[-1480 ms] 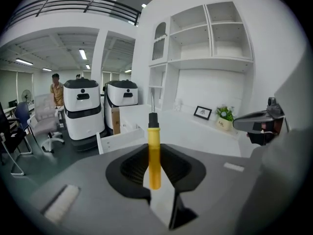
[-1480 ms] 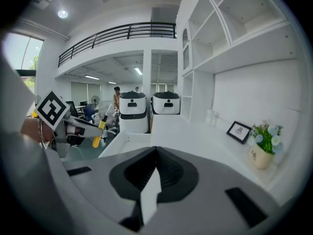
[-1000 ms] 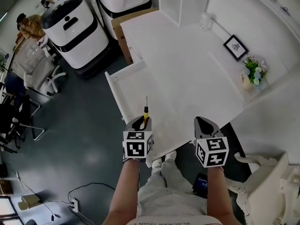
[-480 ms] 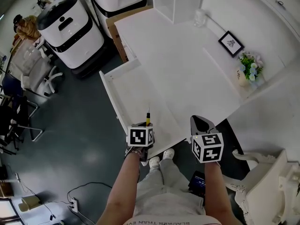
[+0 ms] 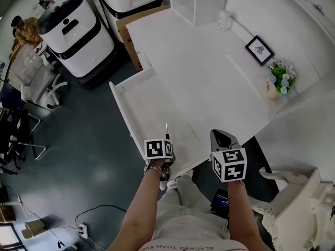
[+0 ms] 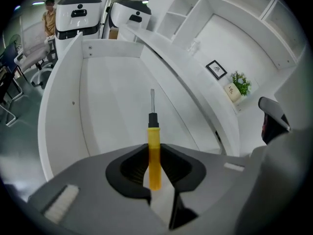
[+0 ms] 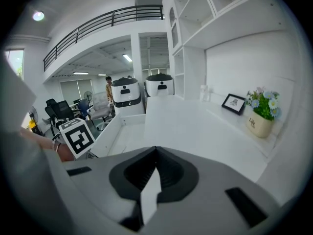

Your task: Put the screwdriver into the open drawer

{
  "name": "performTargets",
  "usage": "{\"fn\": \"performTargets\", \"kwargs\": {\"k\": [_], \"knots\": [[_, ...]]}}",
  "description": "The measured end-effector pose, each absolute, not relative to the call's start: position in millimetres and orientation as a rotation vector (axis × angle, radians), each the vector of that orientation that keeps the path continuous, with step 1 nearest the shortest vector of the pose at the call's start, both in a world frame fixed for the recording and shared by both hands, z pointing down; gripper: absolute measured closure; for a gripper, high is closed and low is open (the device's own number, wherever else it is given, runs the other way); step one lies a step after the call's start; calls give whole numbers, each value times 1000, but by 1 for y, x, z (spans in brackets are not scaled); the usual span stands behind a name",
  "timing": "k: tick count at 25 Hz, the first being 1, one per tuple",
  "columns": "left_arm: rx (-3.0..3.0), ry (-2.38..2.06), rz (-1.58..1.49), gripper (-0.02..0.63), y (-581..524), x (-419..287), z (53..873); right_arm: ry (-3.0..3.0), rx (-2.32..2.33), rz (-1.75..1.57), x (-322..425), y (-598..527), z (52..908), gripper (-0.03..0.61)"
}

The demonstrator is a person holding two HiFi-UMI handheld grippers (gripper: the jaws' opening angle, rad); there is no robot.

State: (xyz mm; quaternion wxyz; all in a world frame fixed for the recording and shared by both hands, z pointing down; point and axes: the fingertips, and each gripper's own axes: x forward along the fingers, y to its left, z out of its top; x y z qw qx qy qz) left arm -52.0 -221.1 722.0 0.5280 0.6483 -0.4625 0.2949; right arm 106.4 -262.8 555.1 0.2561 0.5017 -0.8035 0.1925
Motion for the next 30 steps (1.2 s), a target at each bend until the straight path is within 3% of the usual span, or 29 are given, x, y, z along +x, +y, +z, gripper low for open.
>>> {"fn": "performTargets", "kwargs": {"k": [30], "knots": [[1373,-1020,876,532,-205,-43,793,-2107,1297,545,101,-278,577,575]]}}
